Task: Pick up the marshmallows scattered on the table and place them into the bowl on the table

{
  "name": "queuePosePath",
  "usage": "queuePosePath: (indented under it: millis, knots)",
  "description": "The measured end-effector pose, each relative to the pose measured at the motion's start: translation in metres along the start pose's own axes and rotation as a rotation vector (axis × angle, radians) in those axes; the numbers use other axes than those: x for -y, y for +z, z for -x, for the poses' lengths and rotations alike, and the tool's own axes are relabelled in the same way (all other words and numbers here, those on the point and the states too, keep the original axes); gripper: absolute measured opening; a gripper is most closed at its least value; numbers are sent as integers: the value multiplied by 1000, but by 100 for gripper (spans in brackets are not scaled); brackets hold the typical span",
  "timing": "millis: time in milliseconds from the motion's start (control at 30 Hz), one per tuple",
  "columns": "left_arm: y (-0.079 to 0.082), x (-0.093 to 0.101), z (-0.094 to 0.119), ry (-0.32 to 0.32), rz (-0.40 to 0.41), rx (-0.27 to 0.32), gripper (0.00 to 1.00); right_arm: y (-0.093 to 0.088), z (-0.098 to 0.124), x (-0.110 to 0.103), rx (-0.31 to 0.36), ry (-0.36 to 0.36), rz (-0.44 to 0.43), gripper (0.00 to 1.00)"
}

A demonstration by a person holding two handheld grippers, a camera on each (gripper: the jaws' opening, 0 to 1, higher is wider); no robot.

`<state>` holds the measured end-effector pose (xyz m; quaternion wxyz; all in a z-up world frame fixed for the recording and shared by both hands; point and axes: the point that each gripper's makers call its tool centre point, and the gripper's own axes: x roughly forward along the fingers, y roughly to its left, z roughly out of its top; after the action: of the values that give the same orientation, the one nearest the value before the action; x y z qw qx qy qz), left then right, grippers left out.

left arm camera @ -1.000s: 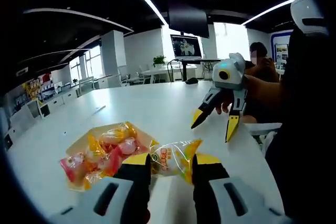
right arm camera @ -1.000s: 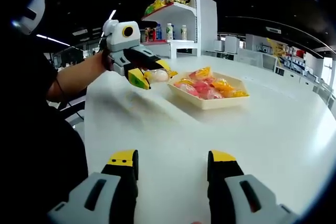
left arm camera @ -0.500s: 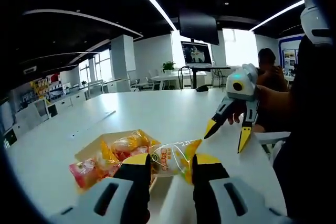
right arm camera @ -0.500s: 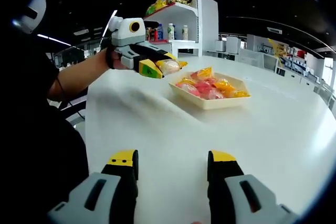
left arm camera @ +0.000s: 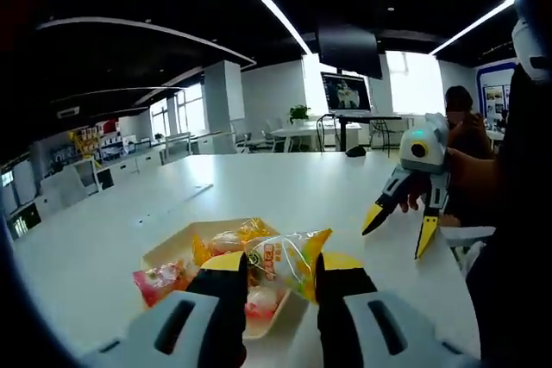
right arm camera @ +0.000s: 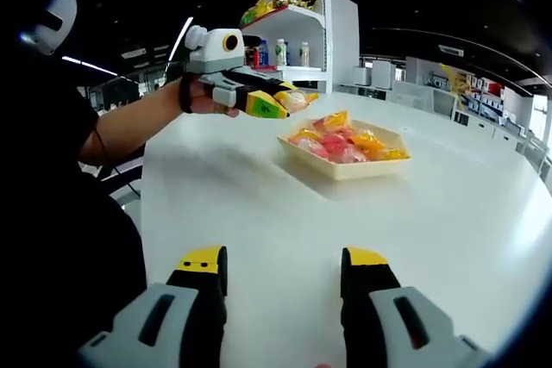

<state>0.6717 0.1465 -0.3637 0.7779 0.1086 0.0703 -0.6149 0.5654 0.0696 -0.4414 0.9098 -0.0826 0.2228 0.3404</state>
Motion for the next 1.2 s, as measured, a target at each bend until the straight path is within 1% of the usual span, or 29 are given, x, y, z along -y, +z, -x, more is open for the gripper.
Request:
queuePosePath:
  millis: [67, 200, 267, 433, 633, 767, 1000, 1200]
  knots:
    - [1, -1, -1, 2, 9, 4, 32, 0, 0, 0, 0, -1, -1, 53]
    - [1, -4, -2, 15, -3, -1, 32, 0, 1, 1, 2, -2, -1, 53]
    - [2, -7, -3, 28, 10, 1, 32, 0, 2, 1, 2, -3, 0, 53]
    - [1, -20, -4, 83, 19, -2, 32, 0, 2, 1, 0, -2, 2, 53]
    - [2, -28, -3, 119, 19, 4, 32, 1, 2, 2, 1, -2, 2, 53]
    - [3, -31, -3, 131, 27, 7, 33, 1, 2, 2, -1, -3, 3, 53]
    - [-1, -42, -3, 169, 61, -2, 33, -1, 1, 1, 0, -2, 0, 53]
    - [-3, -44, -3, 177, 72, -3, 33, -1, 2, 1, 0, -2, -1, 53]
